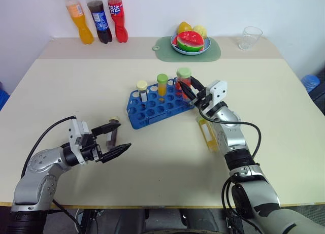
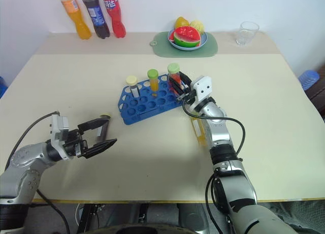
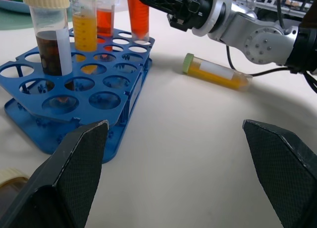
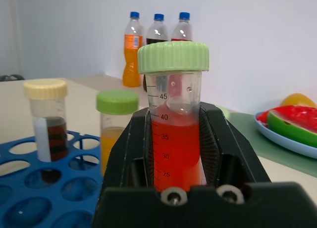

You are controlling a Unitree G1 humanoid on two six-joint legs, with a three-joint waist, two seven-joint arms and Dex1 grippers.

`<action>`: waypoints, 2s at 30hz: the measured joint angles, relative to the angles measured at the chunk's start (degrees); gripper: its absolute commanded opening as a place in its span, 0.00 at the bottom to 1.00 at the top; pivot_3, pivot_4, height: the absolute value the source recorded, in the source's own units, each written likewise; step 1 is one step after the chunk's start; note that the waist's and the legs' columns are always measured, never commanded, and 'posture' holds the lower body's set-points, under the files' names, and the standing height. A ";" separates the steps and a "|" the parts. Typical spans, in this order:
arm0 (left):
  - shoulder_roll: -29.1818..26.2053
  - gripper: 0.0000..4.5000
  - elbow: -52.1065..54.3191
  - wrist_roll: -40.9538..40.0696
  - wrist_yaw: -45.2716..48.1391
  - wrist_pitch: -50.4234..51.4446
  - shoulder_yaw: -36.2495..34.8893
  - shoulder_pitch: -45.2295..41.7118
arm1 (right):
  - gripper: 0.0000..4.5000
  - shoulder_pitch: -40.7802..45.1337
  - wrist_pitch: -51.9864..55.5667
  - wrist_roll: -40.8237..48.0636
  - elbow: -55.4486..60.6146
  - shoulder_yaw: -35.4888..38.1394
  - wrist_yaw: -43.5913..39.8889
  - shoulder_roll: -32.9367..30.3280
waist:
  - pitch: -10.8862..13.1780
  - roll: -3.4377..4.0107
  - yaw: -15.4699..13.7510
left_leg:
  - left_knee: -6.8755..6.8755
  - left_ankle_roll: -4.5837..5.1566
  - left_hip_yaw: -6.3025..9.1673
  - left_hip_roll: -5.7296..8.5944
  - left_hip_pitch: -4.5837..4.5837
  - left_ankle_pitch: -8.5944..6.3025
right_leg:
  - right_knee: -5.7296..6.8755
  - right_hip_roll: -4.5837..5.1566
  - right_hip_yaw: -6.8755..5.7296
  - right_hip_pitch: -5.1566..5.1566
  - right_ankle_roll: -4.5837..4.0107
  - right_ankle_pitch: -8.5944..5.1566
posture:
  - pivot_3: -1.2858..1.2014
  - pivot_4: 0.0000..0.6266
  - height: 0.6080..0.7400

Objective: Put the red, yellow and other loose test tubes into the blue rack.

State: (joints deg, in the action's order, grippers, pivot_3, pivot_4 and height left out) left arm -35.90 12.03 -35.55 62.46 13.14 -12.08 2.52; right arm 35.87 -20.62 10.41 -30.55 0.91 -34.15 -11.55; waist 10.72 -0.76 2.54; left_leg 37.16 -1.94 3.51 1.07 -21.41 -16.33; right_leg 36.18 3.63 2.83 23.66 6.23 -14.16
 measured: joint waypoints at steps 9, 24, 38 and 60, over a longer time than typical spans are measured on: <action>0.07 1.00 0.00 0.01 -0.01 0.00 0.03 -0.30 | 0.20 -0.27 -0.02 -0.02 -0.01 0.14 -0.04 0.33 | 0.00 0.00 0.04 | 0.00 0.00 -0.01 0.00 0.01 0.00 | 0.01 -0.01 0.00 0.00 0.00 0.00 | 0.52 0.24 1.00; 1.17 1.00 -0.01 0.02 -1.40 -1.05 0.00 -0.70 | 0.20 -0.96 0.33 0.17 -1.30 0.29 -0.44 2.63 | 0.00 0.01 0.17 | -0.02 0.00 -0.01 -0.01 0.01 0.00 | 0.01 -0.02 0.01 0.02 -0.01 0.00 | 0.52 0.24 1.00; 2.10 1.00 -0.73 0.10 -1.61 -1.24 0.23 -2.81 | 0.93 -4.19 -0.09 -3.41 1.08 -0.06 1.95 -0.05 | 0.01 0.02 -0.01 | -0.01 0.00 -0.01 0.02 -0.01 0.00 | 0.00 0.00 0.00 0.02 0.00 0.00 | 0.52 0.24 1.00; 3.06 1.00 -2.49 1.30 -0.49 -1.58 2.36 -3.49 | 0.93 -5.79 110.77 11.10 58.37 7.65 2.44 -21.80 | 0.01 0.02 -0.41 | 0.00 0.02 0.05 0.01 -0.09 -0.01 | -0.11 0.02 -0.02 0.01 -0.13 -0.08 | 0.52 0.24 1.00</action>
State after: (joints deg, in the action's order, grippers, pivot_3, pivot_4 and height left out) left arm -32.84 9.54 -34.25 61.97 11.57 -9.73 -0.97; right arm 30.08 90.15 21.51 27.82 8.56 -31.71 -33.35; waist 10.73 -0.74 2.13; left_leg 37.15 -1.92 3.56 1.08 -21.50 -16.34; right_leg 36.07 3.66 2.81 23.66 6.10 -14.24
